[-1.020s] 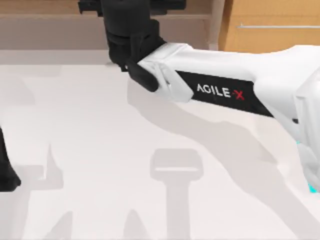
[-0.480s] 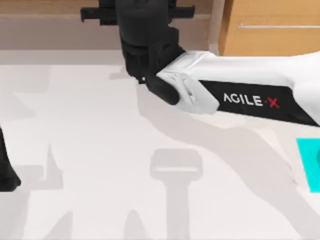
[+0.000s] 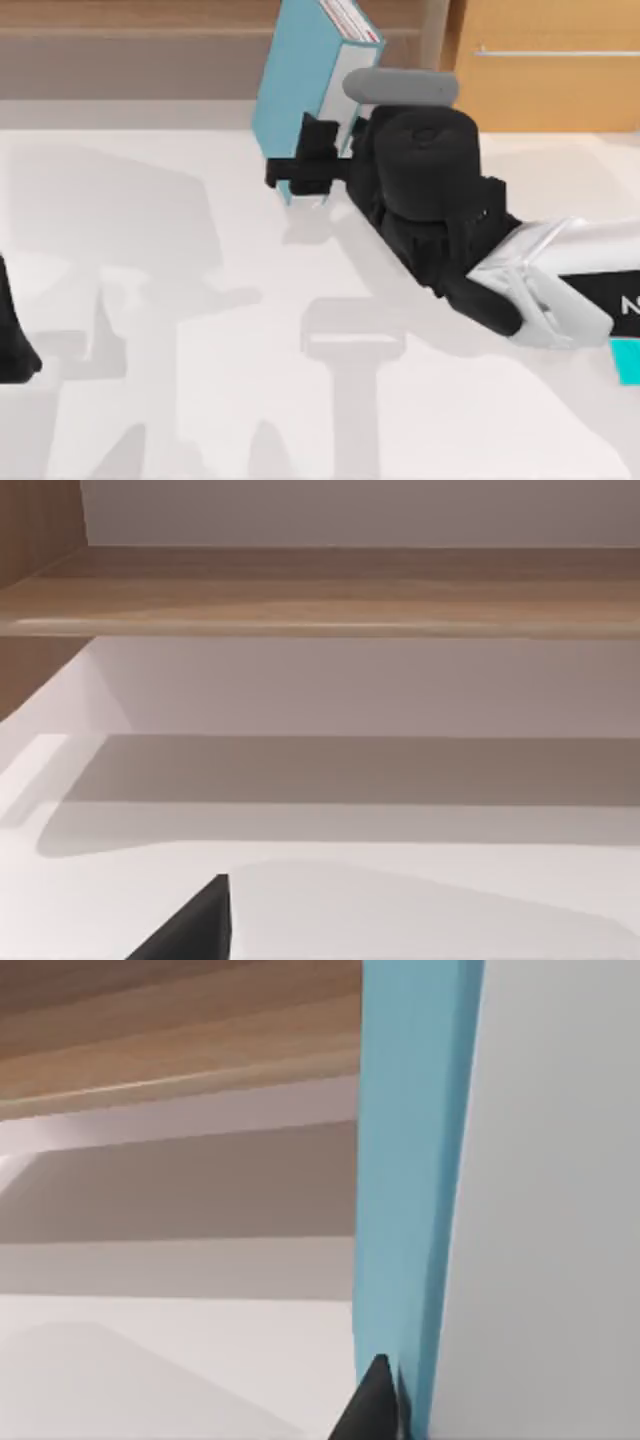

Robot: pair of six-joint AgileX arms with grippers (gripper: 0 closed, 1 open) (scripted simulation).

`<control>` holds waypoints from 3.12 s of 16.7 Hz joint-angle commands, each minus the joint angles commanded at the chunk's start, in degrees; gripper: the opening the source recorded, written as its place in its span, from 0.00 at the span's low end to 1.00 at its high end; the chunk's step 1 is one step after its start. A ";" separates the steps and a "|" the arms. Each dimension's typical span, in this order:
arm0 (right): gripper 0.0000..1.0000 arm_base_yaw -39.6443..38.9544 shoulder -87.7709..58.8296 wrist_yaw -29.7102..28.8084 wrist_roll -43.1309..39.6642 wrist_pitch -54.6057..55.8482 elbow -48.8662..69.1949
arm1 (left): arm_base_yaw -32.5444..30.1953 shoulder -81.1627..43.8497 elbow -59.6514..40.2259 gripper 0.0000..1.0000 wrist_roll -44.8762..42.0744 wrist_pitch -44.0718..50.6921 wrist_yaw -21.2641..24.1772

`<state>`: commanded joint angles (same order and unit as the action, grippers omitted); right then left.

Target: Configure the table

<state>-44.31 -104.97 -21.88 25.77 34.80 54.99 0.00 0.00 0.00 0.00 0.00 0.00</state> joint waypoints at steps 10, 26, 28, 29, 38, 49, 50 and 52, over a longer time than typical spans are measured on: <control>0.00 32.67 15.51 24.87 29.89 4.66 -25.66 | 0.00 0.00 0.00 1.00 0.00 0.00 0.00; 0.00 73.51 -2.38 46.41 57.28 5.35 -4.13 | 0.00 0.00 0.00 1.00 0.00 0.00 0.00; 0.00 73.51 -2.38 46.41 57.28 5.35 -4.13 | 0.00 0.00 0.00 1.00 0.00 0.00 0.00; 0.00 73.51 -2.38 46.41 57.28 5.35 -4.13 | 0.00 0.00 0.00 1.00 0.00 0.00 0.00; 0.00 71.81 -7.24 44.72 57.91 4.66 1.77 | 0.00 0.00 0.00 1.00 0.00 0.00 0.00; 0.53 71.52 -7.75 44.42 57.89 4.47 2.33 | 0.00 0.00 0.00 1.00 0.00 0.00 0.00; 0.60 71.52 -7.75 44.42 57.89 4.47 2.33 | 0.00 0.00 0.00 1.00 0.00 0.00 0.00; 0.75 71.52 -7.75 44.42 57.89 4.47 2.33 | 0.00 0.00 0.00 1.00 0.00 0.00 0.00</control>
<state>27.21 -112.73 22.54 83.66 39.27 57.33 0.00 0.00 0.00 0.00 0.00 0.00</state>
